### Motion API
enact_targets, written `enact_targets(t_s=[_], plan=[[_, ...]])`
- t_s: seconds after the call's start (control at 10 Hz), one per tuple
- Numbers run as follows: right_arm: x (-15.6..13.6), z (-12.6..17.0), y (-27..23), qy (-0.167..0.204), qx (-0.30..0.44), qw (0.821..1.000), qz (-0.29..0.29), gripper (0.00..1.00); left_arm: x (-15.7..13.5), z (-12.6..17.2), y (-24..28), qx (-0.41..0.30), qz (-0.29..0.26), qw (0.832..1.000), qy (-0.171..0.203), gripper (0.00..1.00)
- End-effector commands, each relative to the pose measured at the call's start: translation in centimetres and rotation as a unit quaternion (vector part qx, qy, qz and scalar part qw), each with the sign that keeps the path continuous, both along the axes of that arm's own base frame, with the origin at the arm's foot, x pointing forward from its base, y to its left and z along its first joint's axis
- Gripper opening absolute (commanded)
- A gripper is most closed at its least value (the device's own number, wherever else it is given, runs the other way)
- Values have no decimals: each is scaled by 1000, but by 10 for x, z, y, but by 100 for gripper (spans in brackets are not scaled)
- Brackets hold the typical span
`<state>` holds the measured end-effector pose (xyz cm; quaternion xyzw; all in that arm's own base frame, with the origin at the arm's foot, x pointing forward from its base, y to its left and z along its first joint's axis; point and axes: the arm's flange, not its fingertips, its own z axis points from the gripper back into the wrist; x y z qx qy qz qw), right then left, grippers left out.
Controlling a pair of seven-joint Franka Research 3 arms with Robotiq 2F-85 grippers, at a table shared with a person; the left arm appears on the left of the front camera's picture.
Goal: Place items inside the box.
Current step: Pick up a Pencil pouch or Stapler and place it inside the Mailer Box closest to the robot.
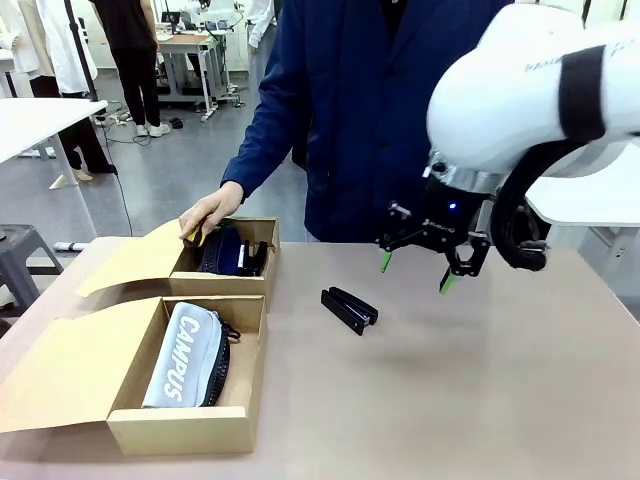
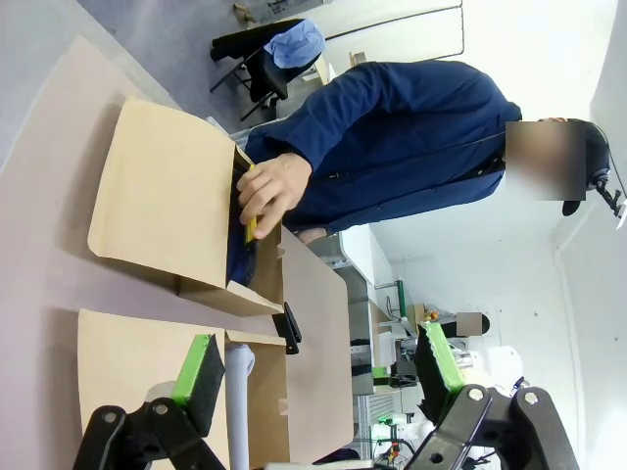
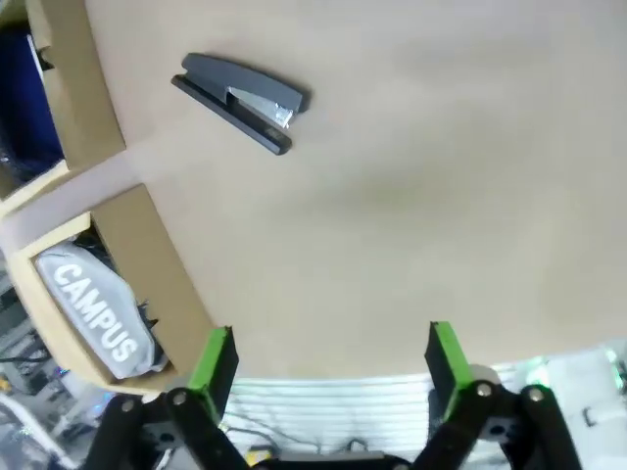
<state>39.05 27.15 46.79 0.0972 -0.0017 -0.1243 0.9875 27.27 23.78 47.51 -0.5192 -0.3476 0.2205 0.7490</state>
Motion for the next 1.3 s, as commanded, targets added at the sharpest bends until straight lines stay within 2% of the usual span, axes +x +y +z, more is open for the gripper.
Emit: enact_targets(t_s=[0.0, 0.1, 0.2, 0.3, 0.4, 0.5, 0.7, 0.9, 1.0, 1.1, 1.2], plan=[[48, -16, 66, -5, -76, 996, 41, 100, 0, 0, -1, -2, 1, 1000, -17, 100], [67, -30, 95, 1, -91, 992, 82, 100, 0, 0, -1, -2, 1, 1000, -17, 100], [80, -46, 116, -1, -124, 991, 57, 100, 0, 0, -1, -2, 1, 1000, -17, 100], [88, -61, 130, -18, -157, 987, 32, 100, 0, 0, -1, -2, 1, 1000, -17, 100], [94, -76, 134, -47, -153, 987, 32, 100, 0, 0, -1, -2, 1, 1000, -17, 100], [98, -86, 131, -52, -120, 991, 42, 100, 0, 0, -1, -2, 1, 1000, -17, 100], [102, -96, 118, -46, -100, 994, 15, 100, 0, 0, -1, -2, 1, 1000, -17, 100], [107, -99, 107, -27, -85, 996, 25, 100, 0, 0, -1, -2, 1, 1000, -17, 100], [109, -100, 103, -30, -100, 993, 46, 100, 0, 0, -1, -2, 1, 1000, -17, 100], [110, -103, 96, -10, -121, 967, 226, 100, 0, 0, -1, -2, 1, 1000, -17, 100], [111, -106, 90, -8, -102, 937, 334, 100, 0, 0, -1, -2, 1, 1000, -17, 100]])
